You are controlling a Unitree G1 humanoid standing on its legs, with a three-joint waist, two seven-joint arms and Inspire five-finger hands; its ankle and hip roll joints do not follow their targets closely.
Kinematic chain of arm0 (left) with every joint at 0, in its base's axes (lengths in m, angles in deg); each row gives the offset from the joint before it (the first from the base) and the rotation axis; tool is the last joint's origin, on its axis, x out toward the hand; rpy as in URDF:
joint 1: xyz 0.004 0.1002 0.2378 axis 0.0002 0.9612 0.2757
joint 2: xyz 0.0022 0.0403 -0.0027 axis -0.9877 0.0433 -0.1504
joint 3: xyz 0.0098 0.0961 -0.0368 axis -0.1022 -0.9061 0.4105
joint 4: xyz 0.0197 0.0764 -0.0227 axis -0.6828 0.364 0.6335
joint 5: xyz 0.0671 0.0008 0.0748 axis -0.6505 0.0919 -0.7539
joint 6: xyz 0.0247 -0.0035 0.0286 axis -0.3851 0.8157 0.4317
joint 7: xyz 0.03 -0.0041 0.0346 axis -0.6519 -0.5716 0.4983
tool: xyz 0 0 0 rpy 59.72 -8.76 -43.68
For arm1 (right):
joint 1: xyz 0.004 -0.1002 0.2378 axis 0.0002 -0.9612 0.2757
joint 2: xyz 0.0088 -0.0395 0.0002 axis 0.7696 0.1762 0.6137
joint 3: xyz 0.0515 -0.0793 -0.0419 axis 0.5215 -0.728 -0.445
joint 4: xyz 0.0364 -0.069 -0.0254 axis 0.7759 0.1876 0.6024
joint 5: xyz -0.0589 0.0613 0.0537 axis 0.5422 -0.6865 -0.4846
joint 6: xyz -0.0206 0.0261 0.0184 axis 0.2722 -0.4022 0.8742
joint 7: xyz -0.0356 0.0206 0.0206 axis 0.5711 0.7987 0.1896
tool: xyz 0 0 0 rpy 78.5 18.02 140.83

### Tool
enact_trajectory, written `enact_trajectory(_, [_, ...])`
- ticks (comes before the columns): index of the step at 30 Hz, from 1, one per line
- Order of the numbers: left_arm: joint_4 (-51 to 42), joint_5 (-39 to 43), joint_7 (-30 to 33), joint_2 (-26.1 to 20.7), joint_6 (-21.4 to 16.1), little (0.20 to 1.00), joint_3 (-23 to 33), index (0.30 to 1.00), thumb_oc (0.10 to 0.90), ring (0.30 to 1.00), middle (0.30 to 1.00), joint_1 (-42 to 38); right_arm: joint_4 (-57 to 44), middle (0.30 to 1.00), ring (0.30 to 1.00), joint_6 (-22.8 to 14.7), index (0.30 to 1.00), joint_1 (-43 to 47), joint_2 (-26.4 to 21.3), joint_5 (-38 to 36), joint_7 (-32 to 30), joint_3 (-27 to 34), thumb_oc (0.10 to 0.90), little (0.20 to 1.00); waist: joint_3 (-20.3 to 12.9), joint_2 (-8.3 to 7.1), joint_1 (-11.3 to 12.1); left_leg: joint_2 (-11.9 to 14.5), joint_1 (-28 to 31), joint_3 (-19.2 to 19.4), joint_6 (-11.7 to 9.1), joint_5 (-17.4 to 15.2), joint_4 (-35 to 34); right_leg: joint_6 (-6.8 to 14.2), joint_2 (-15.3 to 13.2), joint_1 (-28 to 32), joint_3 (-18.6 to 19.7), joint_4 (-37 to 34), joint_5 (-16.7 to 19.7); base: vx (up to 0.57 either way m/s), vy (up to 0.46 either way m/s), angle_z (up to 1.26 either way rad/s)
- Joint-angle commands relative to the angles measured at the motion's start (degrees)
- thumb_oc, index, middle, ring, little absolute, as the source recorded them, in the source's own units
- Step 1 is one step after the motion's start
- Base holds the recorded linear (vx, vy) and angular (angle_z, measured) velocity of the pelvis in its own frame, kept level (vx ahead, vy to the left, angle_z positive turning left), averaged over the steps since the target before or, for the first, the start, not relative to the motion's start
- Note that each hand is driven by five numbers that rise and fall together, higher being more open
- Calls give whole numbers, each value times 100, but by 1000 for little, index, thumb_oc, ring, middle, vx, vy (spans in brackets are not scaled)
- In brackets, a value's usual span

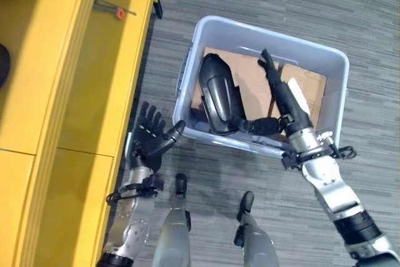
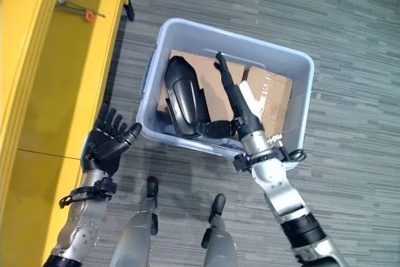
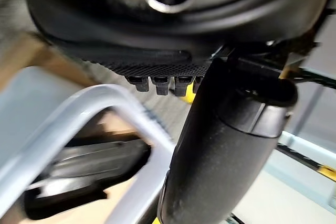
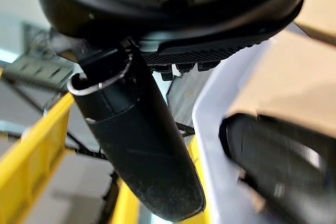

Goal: Move parts from the plastic box to the shelf.

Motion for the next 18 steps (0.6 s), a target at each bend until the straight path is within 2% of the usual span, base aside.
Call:
enact_trajectory(1, [-908,-109,-181,-196,-457,1000,251,1000,900,1000,1000,-50,-336,1000,1000,-373,1000,751,-731,638,-189,15,900,1000,-369,-96,108,452,-312,-135,-276,-151,445,346,-536,126,-13,206,437,17,-32,3])
enact_trajectory(4, [-939,-84,-172,-189,-486,1000,259,1000,900,1000,1000,-38,-247,1000,1000,-380,1000,958,-923,647,-196,-93,900,1000,-307,-109,148,449,-374,-180,-277,-156,463,335,-529,98,-69,217,417,1,-26,7])
enact_trajectory(7, [-970,-43,-189,-265,-490,1000,280,1000,900,1000,1000,-9,-27,1000,1000,-250,1000,1409,-1640,1126,-68,-445,900,1000,-150,-128,253,460,-495,-249,-290,-147,517,323,-508,48,-134,249,376,0,-40,4])
enact_trajectory(15, [-976,4,-173,-319,-506,1000,196,1000,900,1000,1000,-85,453,1000,1000,-156,1000,1905,-1881,1100,-41,-809,900,1000,43,-83,312,471,-579,-305,-293,-123,528,308,-487,-50,-150,297,341,-5,-10,3])
enact_trajectory(18, [-1021,51,-179,-373,-571,1000,135,1000,900,1000,1000,-178,975,1000,1000,-43,1000,2520,-2317,1415,-89,-1221,900,1000,142,-53,356,479,-625,-327,-309,-67,471,304,-487,-126,-156,320,317,-11,-2,0])
